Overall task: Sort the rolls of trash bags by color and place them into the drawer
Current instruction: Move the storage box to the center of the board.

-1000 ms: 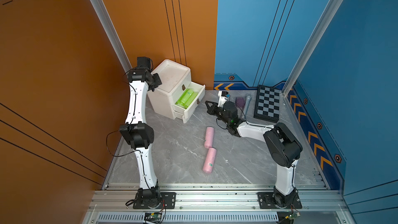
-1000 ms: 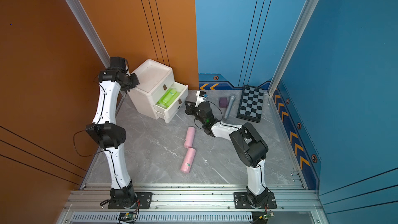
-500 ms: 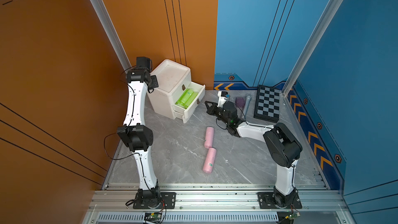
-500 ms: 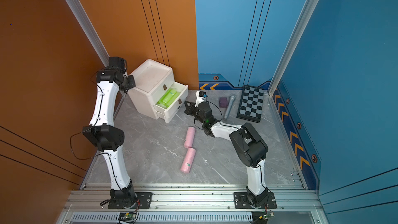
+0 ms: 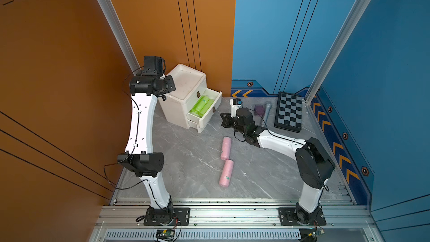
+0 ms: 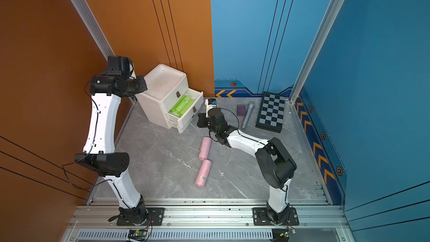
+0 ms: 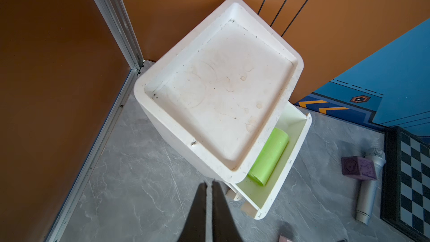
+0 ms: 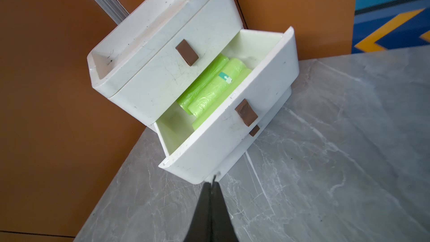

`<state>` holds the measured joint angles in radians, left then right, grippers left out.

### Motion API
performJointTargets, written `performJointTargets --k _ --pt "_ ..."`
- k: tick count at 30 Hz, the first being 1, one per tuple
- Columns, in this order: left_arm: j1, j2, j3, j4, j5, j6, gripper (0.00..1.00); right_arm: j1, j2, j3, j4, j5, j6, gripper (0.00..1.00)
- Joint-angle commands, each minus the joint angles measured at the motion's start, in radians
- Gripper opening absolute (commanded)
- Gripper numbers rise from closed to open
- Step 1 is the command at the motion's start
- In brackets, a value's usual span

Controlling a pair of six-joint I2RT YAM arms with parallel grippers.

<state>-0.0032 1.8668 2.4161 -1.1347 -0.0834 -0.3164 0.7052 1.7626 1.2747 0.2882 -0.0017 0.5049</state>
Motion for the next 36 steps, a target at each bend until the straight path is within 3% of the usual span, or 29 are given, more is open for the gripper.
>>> performJointTargets --k 1,5,9,15,18,25,28,31,36 --pt "0.029 -0.001 -0.017 0.040 0.047 -0.057 0.35 0.005 -0.118 -0.005 -0.149 0.096 -0.122 0.00" --pt "0.074 0.081 0.093 0.061 0.146 -0.138 0.56 -0.081 -0.176 -0.097 -0.105 0.003 -0.082 0.00" --pt "0.078 0.179 0.233 0.059 0.179 -0.174 0.81 -0.118 -0.202 -0.160 -0.071 0.025 -0.062 0.00" --pt "0.103 0.307 0.352 0.085 0.214 -0.298 0.81 -0.144 -0.228 -0.193 -0.140 0.116 -0.090 0.00" --pt "0.108 0.352 0.350 0.164 0.234 -0.360 0.91 -0.155 -0.235 -0.240 -0.123 0.165 -0.082 0.00" --pt "0.113 0.418 0.280 0.581 0.093 -0.403 0.98 -0.218 -0.201 -0.275 -0.072 0.086 -0.022 0.00" --pt "0.134 0.471 0.317 0.665 0.122 -0.296 0.96 -0.237 -0.184 -0.260 -0.083 0.076 0.007 0.00" --pt "0.166 0.520 0.333 0.721 0.267 -0.133 0.90 -0.246 -0.180 -0.236 -0.118 0.077 0.015 0.00" --pt "0.227 0.476 0.196 0.720 0.364 0.012 0.91 -0.241 -0.172 -0.240 -0.130 0.102 0.025 0.00"
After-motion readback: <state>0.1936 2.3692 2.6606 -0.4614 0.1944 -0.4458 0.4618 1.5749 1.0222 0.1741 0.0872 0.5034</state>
